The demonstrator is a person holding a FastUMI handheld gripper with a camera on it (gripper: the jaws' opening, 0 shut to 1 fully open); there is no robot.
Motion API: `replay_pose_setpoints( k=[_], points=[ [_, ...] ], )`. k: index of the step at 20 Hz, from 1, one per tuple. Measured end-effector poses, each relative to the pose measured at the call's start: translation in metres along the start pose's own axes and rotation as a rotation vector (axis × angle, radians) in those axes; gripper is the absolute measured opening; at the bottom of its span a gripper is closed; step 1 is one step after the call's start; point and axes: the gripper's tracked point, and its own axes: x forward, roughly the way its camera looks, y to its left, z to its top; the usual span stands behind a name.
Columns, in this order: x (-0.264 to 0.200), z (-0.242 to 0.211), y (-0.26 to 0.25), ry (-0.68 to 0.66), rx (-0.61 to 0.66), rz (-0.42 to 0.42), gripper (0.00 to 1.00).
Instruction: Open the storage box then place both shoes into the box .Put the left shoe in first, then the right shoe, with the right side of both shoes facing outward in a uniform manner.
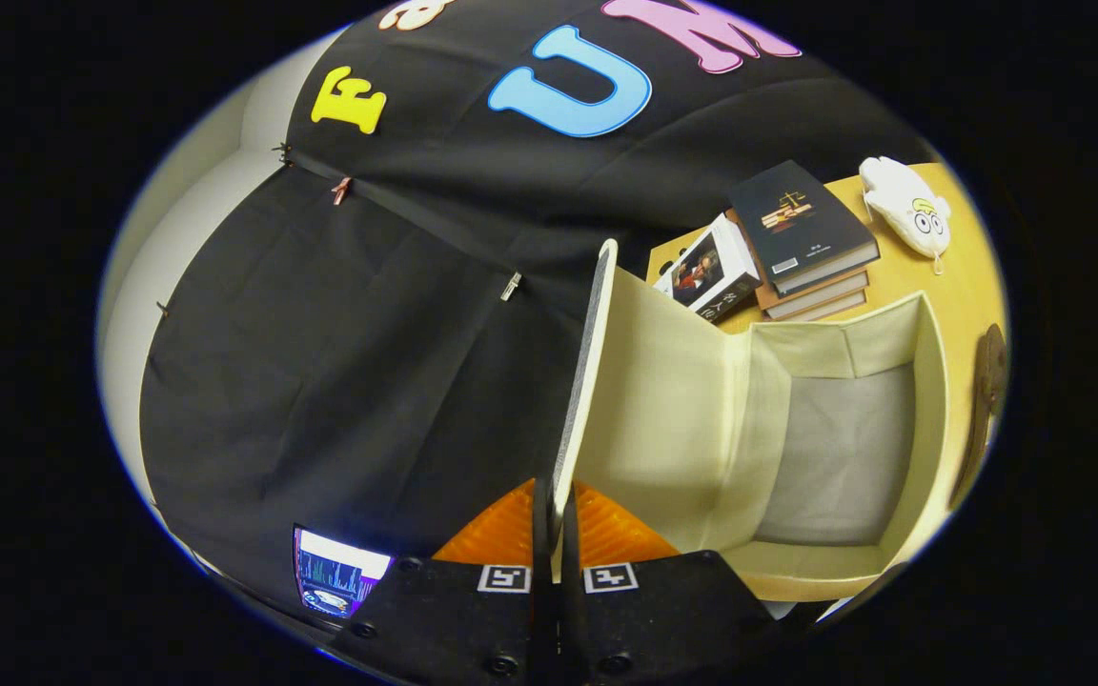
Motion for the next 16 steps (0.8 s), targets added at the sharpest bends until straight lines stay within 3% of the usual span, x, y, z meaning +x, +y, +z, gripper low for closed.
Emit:
replay_pose_setpoints(
  k=[8, 10, 14, 16],
  points=[
    [0.041, -0.017, 0.012, 0.031, -0.003, -0.010, 0.06],
    [0.041, -0.010, 0.006, 0.003, -0.023, -0.027, 0.14],
    [0.024, 0.007, -0.006, -0.070, -0.086, -0.054, 0.97],
    [0.000, 0.022, -0.021, -0.131, -0.146, -0.089, 0.98]
  ],
)
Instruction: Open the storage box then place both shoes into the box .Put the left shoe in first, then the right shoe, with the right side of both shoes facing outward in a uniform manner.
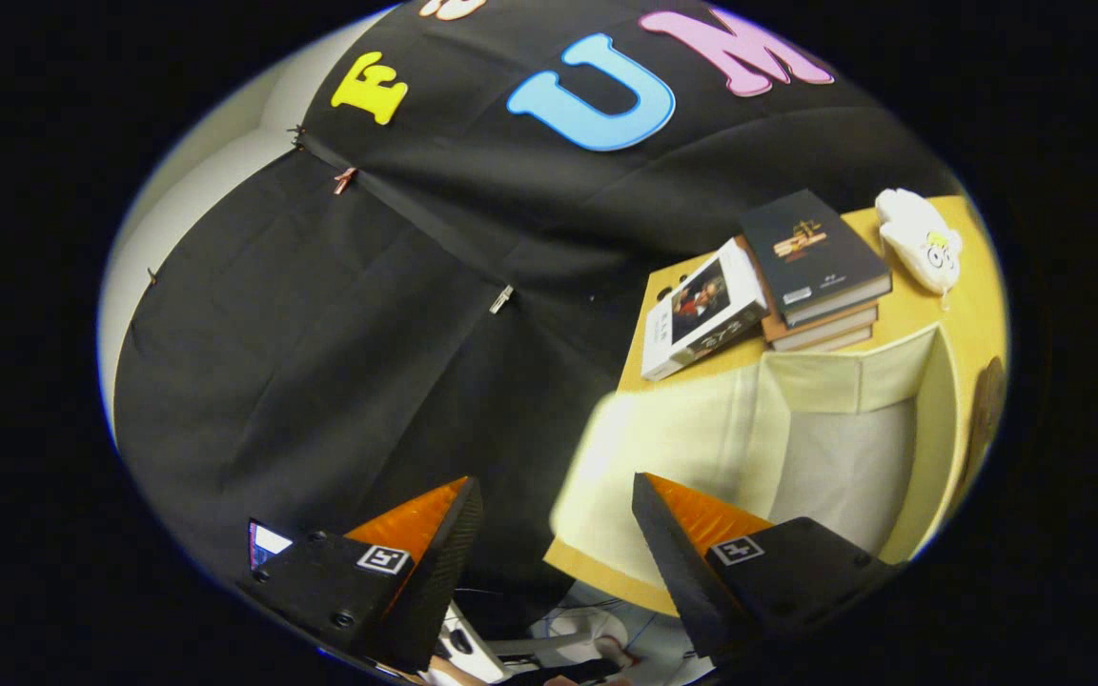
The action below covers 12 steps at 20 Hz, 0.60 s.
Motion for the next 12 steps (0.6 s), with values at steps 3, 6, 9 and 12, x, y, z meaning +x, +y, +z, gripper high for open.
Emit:
replay_pose_setpoints(
  k=[3, 6, 9, 12],
  points=[
    [-0.033, 0.025, -0.046, -0.112, -0.084, -0.098, 0.98],
    [-0.076, 0.053, -0.093, -0.229, -0.121, -0.208, 0.98],
    [-0.124, 0.070, -0.146, -0.314, -0.163, -0.333, 0.98],
    [-0.165, 0.071, -0.192, -0.344, -0.152, -0.448, 0.98]
  ],
)
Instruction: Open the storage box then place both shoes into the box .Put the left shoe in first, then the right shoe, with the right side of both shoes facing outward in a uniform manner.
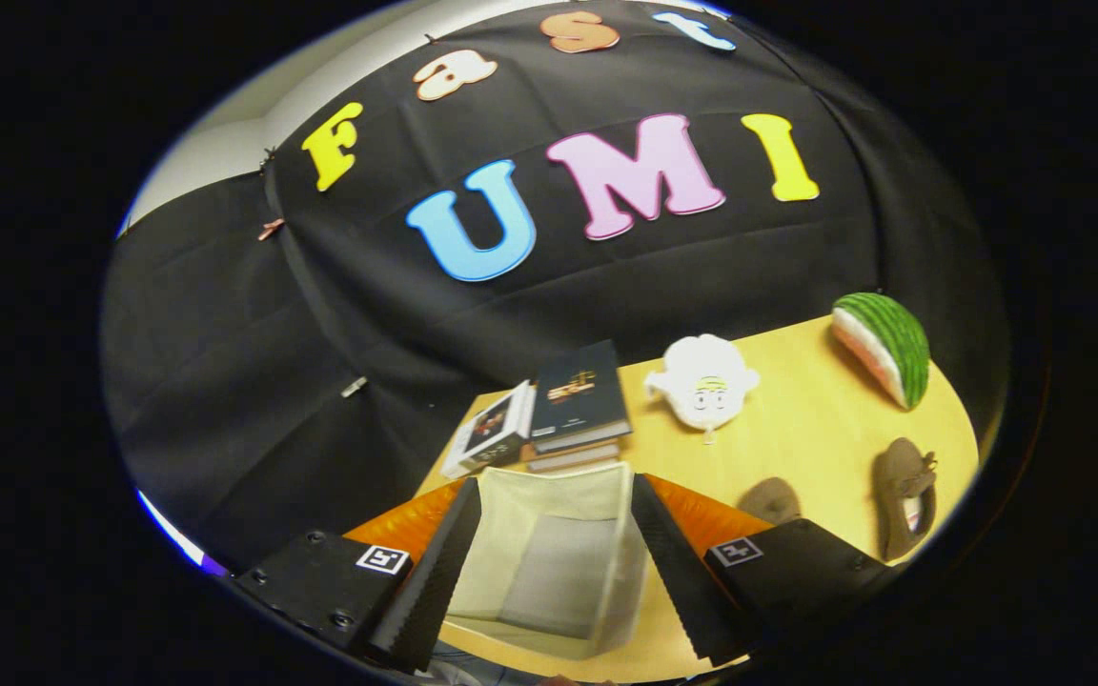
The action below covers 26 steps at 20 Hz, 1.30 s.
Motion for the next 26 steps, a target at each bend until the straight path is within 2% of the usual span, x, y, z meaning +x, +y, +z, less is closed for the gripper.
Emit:
replay_pose_setpoints(
  k=[5, 9, 13, 17, 21, 26],
  points=[
    [-0.012, -0.014, -0.089, 0.023, -0.007, -0.169, 0.98],
    [-0.016, -0.038, -0.146, 0.088, -0.069, -0.255, 0.98],
    [-0.008, -0.071, -0.185, 0.173, -0.151, -0.281, 0.98],
    [0.001, -0.123, -0.213, 0.295, -0.230, -0.268, 0.99],
    [0.023, -0.152, -0.239, 0.366, -0.225, -0.286, 0.99],
    [0.057, -0.164, -0.256, 0.420, -0.178, -0.290, 1.00]
  ],
)
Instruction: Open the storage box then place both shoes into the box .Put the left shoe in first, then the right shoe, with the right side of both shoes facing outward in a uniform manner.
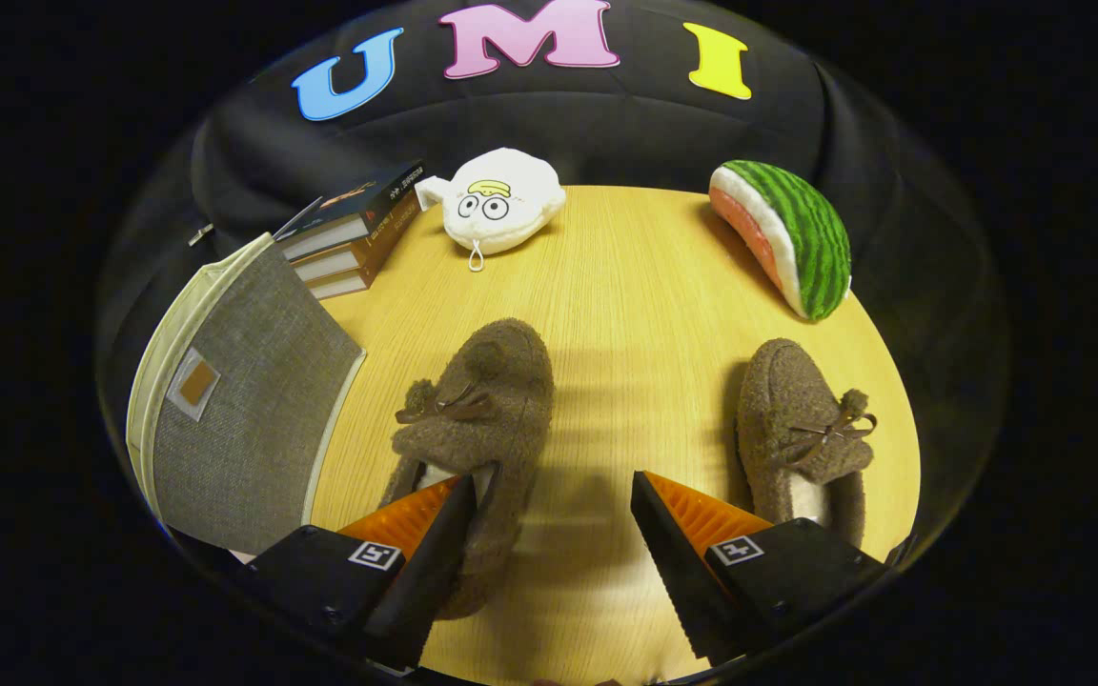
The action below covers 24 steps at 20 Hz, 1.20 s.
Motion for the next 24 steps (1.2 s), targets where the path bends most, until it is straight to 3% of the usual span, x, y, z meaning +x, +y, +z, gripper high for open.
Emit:
replay_pose_setpoints(
  k=[3, 7, 8, 10, 14, 24],
  points=[
    [0.016, 0.000, 0.002, 0.030, 0.044, 0.017, 0.95],
    [0.022, -0.003, 0.017, 0.076, 0.098, 0.055, 0.59],
    [0.022, -0.003, 0.022, 0.088, 0.111, 0.065, 0.44],
    [0.023, -0.003, 0.024, 0.115, 0.158, 0.058, 0.26],
    [0.020, -0.001, 0.021, 0.132, 0.255, 0.032, 0.07],
    [-0.072, 0.041, 0.039, -0.007, 0.416, -0.018, 0.05]
  ],
)
